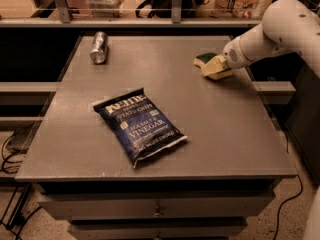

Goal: Move sponge near blue chip bag

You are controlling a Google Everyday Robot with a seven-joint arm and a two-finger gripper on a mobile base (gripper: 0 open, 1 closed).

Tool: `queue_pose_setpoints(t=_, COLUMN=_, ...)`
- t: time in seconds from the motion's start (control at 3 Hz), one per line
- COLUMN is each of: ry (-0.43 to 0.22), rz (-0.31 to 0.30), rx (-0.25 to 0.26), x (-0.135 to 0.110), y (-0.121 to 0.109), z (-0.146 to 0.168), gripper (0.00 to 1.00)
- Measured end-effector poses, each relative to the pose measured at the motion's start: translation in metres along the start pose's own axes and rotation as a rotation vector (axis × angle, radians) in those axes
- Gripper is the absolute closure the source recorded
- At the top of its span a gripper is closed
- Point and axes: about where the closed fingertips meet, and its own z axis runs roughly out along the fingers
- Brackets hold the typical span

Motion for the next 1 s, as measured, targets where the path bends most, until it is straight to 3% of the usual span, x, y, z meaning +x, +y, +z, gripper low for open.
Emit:
queue_pose_setpoints(t=0.33, ry=-0.006, rz=-0.065, rx=0.033, x=-0.010, y=0.014, z=-0.021, gripper=0.88)
queue_pose_setpoints(t=0.67, ry=-0.032, rz=-0.148, rx=0.026, x=-0.028, y=0.041, z=-0.049, gripper=1.00)
queue_pose_setpoints(t=1.0, ry=-0.065, rz=-0.231, rx=-0.062, x=-0.048, y=0.079, z=-0.078, gripper=1.00)
